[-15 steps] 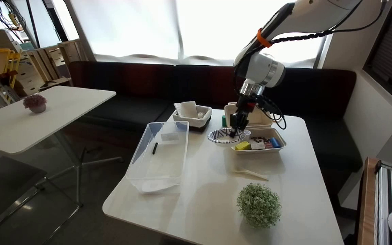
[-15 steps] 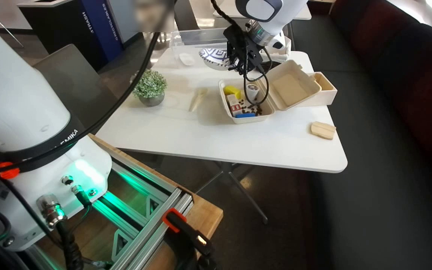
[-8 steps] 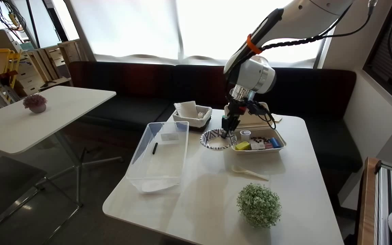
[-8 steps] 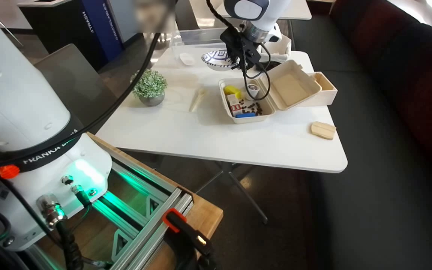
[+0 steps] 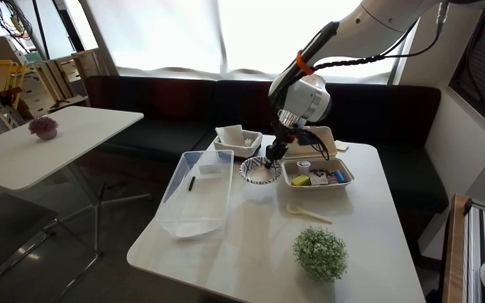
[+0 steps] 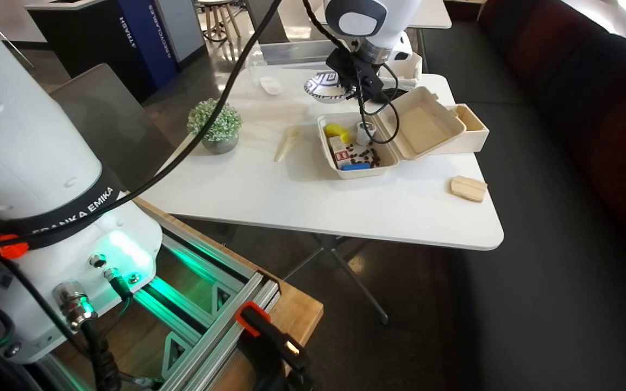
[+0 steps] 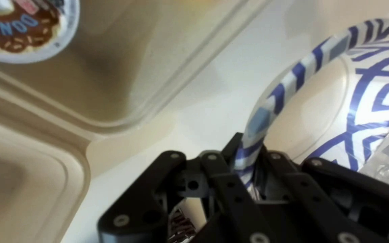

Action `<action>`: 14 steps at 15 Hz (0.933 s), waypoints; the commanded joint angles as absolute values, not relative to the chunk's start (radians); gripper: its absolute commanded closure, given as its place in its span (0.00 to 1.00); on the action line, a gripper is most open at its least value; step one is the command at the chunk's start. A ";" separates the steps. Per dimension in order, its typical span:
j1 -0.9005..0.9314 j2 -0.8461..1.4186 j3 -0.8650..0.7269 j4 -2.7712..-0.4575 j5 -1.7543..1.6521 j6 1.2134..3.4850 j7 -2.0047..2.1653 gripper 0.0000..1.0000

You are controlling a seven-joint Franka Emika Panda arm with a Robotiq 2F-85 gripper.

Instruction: Pour the beans in the bowl into the take-away food container

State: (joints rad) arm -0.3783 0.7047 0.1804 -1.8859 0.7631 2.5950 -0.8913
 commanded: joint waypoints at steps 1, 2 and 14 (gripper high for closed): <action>-0.371 0.767 0.181 -1.824 0.773 2.616 -0.904 0.76; -0.370 0.771 0.180 -1.820 0.772 2.609 -0.893 0.68; -0.003 0.456 -0.053 -2.116 0.451 2.792 -0.409 0.00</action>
State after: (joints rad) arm -0.1783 0.5850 0.0925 -1.9695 0.5808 2.7492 -0.6054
